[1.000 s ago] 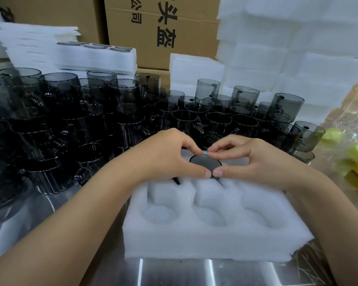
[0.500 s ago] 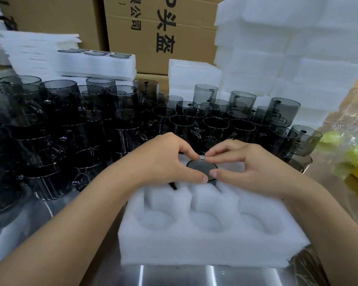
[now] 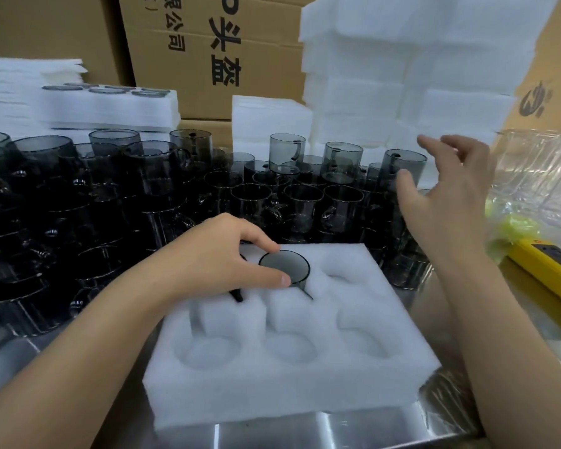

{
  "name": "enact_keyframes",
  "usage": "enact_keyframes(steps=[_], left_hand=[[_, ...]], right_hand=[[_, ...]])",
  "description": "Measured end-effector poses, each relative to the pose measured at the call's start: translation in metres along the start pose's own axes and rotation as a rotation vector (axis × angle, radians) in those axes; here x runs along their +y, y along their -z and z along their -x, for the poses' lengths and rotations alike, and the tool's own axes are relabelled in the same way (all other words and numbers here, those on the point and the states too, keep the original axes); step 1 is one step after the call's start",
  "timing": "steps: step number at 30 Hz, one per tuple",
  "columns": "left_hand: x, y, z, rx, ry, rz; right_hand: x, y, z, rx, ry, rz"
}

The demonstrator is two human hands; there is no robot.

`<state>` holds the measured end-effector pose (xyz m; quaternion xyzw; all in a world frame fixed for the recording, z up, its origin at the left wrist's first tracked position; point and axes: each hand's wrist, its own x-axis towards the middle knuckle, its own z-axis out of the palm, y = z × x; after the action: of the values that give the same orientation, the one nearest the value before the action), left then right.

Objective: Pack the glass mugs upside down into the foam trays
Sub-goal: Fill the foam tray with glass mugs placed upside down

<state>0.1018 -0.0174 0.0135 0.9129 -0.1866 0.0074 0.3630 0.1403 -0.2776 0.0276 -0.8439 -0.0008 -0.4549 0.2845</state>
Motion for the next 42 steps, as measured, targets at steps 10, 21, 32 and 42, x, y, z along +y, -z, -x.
enact_keyframes(steps=[10, 21, 32, 42], left_hand=[[0.001, 0.001, 0.002, -0.008, 0.011, -0.021], [0.003, 0.001, 0.002, -0.014, 0.011, -0.028], [0.008, -0.008, 0.003, 0.177, -0.154, -0.049], [0.016, -0.020, 0.004, 0.243, -0.253, 0.154]], right_hand=[[0.022, -0.017, -0.012, -0.140, 0.001, 0.102], [-0.016, 0.001, 0.008, -0.086, 0.273, -0.440], [-0.042, -0.009, 0.045, -0.366, 0.430, -0.509], [-0.047, -0.011, 0.049, -0.405, 0.346, -0.580]])
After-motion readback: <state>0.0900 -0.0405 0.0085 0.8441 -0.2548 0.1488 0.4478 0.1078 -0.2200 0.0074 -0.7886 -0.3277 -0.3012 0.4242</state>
